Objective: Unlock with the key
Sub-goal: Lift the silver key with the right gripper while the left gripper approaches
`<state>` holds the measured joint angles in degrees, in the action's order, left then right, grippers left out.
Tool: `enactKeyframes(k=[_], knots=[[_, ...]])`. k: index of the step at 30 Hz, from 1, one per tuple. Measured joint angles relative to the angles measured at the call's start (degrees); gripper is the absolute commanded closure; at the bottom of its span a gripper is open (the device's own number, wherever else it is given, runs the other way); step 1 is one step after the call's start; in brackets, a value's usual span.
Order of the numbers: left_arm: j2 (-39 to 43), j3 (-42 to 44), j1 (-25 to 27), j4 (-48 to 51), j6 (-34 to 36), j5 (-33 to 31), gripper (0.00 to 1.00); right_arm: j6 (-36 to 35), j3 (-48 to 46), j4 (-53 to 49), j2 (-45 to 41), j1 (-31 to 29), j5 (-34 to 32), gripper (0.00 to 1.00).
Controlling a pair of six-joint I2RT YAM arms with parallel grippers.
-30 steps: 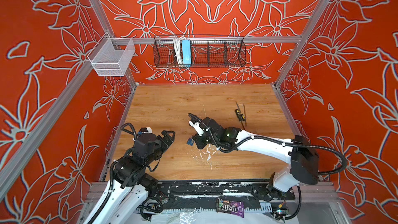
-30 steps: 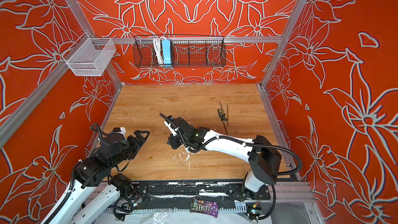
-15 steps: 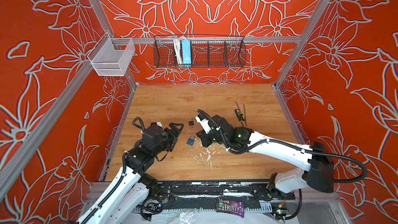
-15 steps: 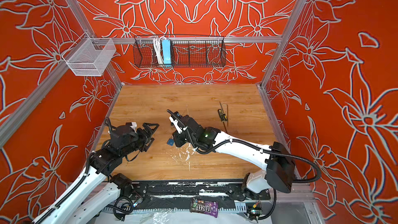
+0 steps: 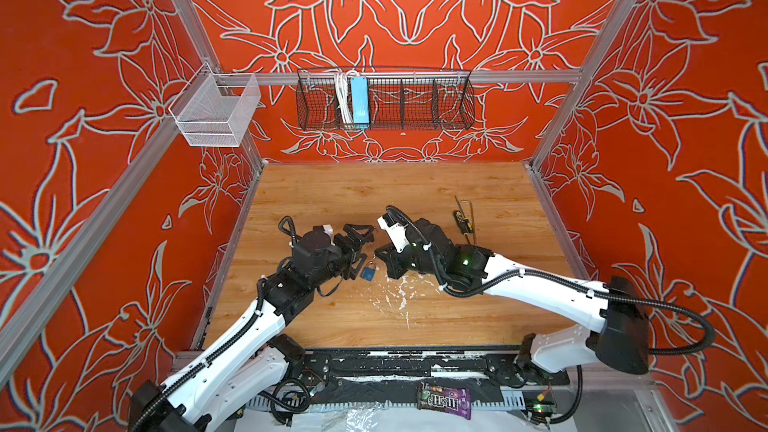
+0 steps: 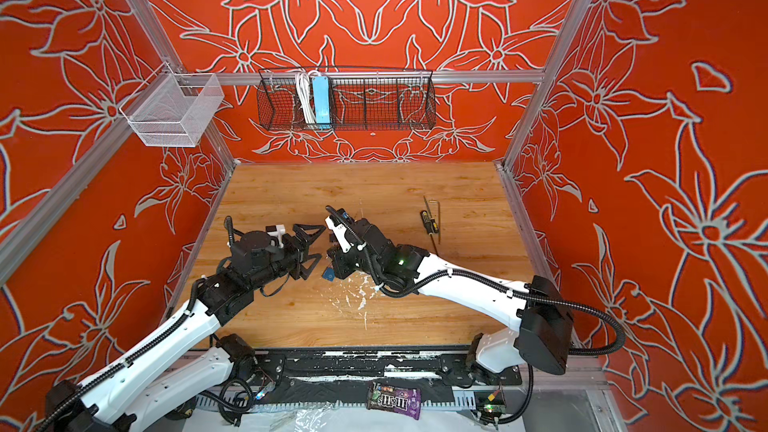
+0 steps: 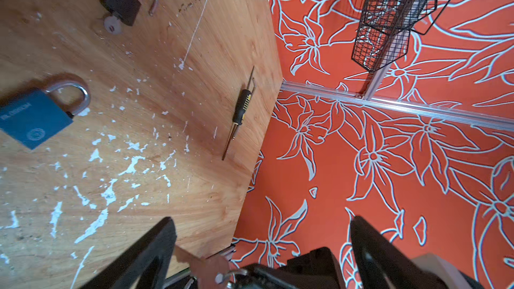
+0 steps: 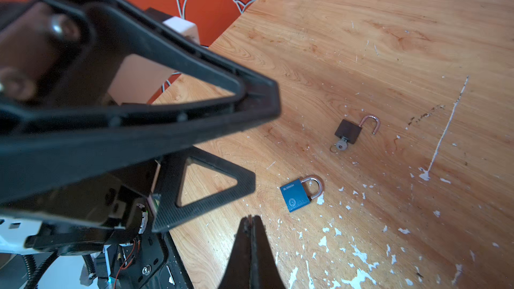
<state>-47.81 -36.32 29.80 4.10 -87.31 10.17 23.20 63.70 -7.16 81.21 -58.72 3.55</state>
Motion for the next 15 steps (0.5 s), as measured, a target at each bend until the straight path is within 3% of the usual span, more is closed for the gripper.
enactKeyframes(k=[15], knots=[[-4.31, 0.50, 4.09, -9.05, -8.63, -2.34, 0.02, 0.22, -0.02, 7.43, -2.08, 0.00, 0.57, 1.00]])
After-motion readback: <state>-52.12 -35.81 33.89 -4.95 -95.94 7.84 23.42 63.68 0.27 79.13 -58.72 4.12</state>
